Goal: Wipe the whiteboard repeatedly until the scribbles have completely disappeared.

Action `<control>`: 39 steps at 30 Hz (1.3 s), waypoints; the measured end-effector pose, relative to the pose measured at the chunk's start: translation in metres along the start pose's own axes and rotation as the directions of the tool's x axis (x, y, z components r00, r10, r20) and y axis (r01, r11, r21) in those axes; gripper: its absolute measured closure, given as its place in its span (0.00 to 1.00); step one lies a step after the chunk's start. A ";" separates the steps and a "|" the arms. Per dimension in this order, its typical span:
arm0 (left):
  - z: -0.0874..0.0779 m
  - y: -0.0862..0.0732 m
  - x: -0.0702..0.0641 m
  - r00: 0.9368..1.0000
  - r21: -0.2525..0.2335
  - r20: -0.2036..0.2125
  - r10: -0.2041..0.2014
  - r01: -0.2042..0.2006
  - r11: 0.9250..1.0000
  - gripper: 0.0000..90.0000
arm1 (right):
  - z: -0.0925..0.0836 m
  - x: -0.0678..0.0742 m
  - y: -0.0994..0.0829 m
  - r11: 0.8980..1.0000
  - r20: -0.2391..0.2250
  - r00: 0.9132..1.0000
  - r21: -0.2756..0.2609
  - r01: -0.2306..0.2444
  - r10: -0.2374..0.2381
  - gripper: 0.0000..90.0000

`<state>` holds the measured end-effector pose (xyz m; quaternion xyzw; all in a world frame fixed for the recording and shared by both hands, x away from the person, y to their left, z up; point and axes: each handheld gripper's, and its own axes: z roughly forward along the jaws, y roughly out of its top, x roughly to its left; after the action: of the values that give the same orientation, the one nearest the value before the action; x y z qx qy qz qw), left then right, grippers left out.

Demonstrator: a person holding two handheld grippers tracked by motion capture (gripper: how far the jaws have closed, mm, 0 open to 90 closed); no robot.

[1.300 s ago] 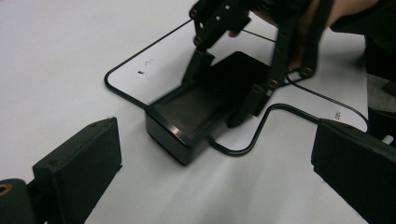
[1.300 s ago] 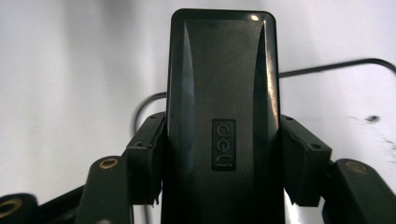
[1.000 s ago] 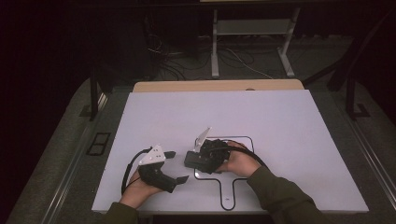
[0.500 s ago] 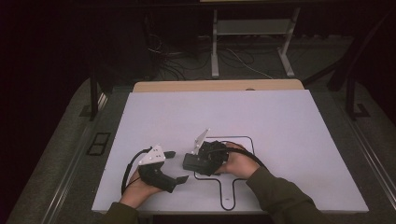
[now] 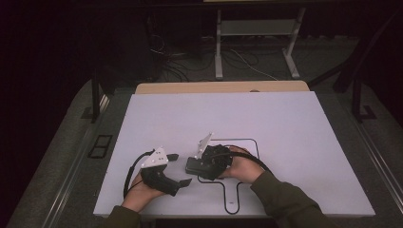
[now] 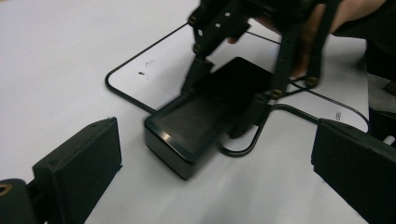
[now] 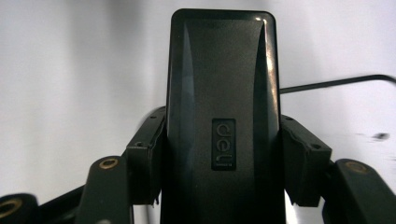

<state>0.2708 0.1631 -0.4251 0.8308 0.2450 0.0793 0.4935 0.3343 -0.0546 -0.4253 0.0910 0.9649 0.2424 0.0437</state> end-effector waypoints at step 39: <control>0.000 -0.001 0.001 1.000 0.001 -0.003 0.001 -0.001 1.000 0.01 | -0.015 -0.022 -0.023 0.996 0.002 0.998 0.063 -0.068 0.068 0.43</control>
<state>0.2715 0.1638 -0.4257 0.8308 0.2456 0.0808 0.4928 0.3504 -0.0861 -0.4221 0.1251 0.9684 0.2132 0.0324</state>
